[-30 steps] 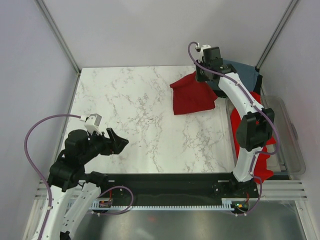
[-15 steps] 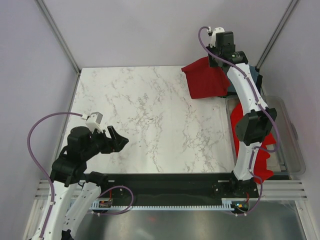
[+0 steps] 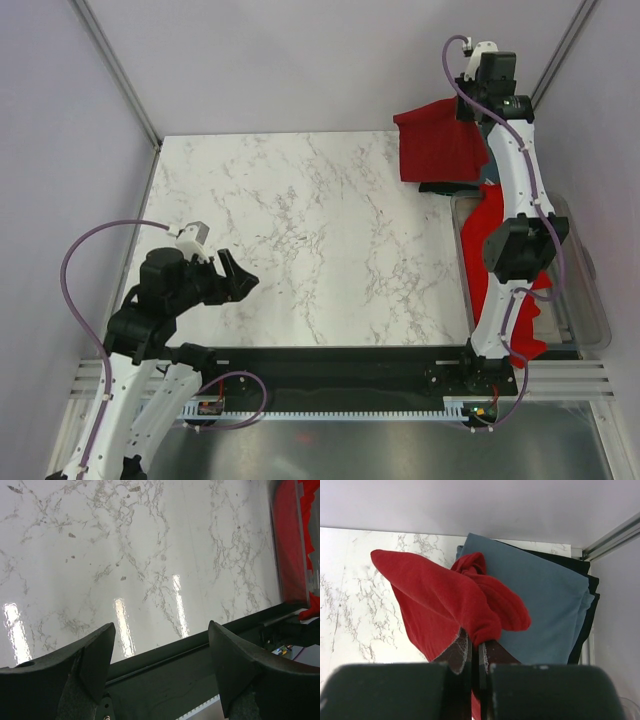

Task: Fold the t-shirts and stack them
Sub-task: Neatly place the folded tshirt to the corner

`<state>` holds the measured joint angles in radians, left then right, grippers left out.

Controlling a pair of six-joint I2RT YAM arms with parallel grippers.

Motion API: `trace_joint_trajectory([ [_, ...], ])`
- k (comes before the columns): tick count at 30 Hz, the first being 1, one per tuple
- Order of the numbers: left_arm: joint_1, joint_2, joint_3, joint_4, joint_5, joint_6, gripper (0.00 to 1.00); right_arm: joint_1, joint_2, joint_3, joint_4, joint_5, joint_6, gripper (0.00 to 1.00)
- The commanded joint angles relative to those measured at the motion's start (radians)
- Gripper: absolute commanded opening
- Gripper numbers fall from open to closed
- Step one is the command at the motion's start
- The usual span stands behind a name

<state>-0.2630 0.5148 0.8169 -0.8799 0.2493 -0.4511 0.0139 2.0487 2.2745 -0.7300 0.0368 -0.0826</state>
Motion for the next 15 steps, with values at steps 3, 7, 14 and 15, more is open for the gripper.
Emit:
trace_joint_trajectory([
  [3, 0.008, 0.017, -0.002, 0.032, 0.033, 0.006, 0.82, -0.074, 0.027, 0.082, 0.078, -0.103, 0.033, 0.0],
  [7, 0.008, 0.033, 0.002, 0.029, 0.033, 0.009, 0.81, -0.107, 0.056, 0.111, 0.087, -0.138, 0.041, 0.0],
  [14, 0.008, 0.045, 0.001, 0.027, 0.027, 0.009, 0.8, -0.166, 0.116, 0.166, 0.144, -0.147, 0.052, 0.0],
  [15, 0.008, 0.048, 0.002, 0.024, 0.025, 0.008, 0.8, -0.173, 0.126, 0.166, 0.152, -0.144, 0.053, 0.0],
])
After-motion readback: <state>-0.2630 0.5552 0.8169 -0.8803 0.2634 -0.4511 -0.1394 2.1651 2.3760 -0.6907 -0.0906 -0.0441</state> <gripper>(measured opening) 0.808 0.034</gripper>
